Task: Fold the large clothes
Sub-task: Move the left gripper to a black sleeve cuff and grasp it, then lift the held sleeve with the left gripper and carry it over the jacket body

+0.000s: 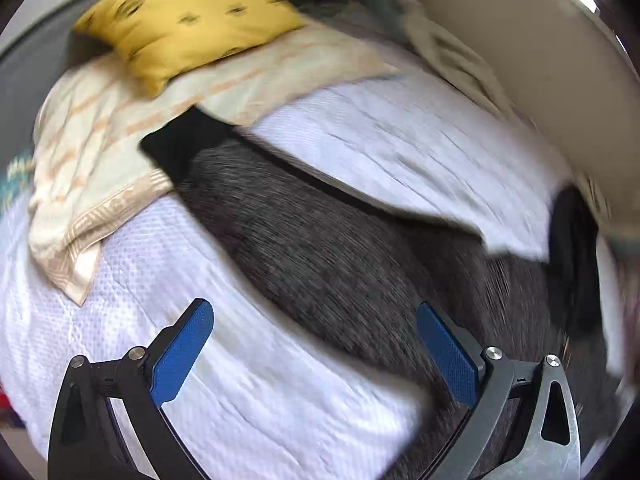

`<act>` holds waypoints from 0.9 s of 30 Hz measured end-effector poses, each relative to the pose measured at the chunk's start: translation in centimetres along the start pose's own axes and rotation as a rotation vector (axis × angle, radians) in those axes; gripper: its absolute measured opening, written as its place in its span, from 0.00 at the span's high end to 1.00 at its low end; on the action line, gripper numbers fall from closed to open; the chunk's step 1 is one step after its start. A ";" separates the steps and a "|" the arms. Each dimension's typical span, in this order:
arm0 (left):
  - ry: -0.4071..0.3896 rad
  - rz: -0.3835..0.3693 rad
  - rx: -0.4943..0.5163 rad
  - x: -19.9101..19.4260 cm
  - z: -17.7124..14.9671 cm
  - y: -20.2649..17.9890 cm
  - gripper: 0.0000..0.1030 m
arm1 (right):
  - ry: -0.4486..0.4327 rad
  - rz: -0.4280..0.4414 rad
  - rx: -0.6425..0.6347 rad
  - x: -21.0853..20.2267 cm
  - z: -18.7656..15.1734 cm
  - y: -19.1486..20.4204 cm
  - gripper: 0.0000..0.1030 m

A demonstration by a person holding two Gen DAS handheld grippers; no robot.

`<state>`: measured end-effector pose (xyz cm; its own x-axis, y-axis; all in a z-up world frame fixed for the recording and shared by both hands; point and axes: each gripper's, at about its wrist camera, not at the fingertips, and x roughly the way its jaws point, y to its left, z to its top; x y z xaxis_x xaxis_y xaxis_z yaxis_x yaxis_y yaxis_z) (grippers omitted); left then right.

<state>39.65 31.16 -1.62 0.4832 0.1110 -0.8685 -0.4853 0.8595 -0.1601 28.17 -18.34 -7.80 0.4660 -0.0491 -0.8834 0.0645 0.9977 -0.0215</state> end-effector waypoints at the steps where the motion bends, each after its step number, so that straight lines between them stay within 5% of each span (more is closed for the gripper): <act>1: -0.003 -0.010 -0.042 0.6 0.8 1.4 0.05 | 0.007 0.004 0.004 0.2 0.0 0.0 0.00; 6: 0.048 -0.028 -0.155 3.7 2.2 5.0 0.16 | 0.029 0.003 0.010 1.2 0.0 0.0 0.00; 10: 0.086 -0.118 -0.308 6.0 2.5 8.0 0.22 | 0.031 -0.005 0.015 1.5 -0.2 0.3 0.00; 18: 0.000 -0.253 -0.476 7.5 3.9 11.4 0.30 | 0.030 -0.032 0.023 2.7 -0.1 1.0 0.00; 23: -0.027 -0.339 -0.573 9.1 4.2 12.9 0.48 | 0.014 -0.040 0.017 2.9 -0.5 1.2 0.00; 27: -0.038 -0.429 -0.672 10.4 3.7 14.2 0.76 | 0.005 -0.042 0.020 2.9 -0.7 1.5 0.00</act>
<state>40.50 46.38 -11.18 0.7461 -0.1341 -0.6522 -0.5808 0.3479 -0.7359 28.98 -16.99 -10.72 0.4577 -0.0911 -0.8844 0.1016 0.9936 -0.0498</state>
